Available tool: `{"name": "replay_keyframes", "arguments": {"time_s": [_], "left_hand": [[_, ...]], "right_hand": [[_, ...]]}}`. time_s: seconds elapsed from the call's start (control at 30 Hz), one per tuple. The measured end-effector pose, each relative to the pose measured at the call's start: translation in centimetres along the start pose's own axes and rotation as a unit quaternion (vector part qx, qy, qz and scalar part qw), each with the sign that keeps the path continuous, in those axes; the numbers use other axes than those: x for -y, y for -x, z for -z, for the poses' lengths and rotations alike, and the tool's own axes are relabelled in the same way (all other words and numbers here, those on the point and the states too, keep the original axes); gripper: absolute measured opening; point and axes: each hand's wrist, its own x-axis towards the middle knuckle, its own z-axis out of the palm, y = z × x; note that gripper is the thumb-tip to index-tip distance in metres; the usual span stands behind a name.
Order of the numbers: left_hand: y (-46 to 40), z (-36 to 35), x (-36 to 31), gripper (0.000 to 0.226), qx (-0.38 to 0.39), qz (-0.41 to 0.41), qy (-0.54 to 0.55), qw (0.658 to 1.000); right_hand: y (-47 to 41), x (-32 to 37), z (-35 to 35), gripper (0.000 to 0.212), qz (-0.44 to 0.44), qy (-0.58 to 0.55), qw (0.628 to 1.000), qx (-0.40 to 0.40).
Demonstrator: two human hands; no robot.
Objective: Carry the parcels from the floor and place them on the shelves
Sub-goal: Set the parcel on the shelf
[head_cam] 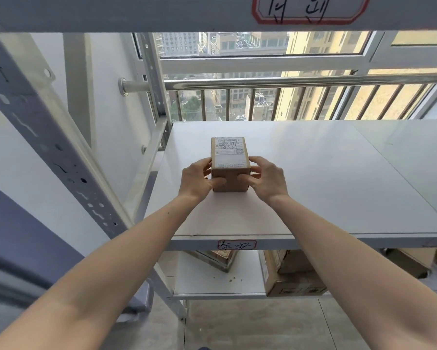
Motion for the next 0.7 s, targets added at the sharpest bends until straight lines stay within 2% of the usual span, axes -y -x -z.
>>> {"name": "replay_keyframes", "arguments": {"time_s": [0.7], "left_hand": [[-5.2, -0.5, -0.2, 0.057, 0.001, 0.044, -0.039, 0.998]], "right_hand": [[-5.4, 0.2, -1.3, 0.052, -0.026, 0.002, 1.000, -0.001]]}}
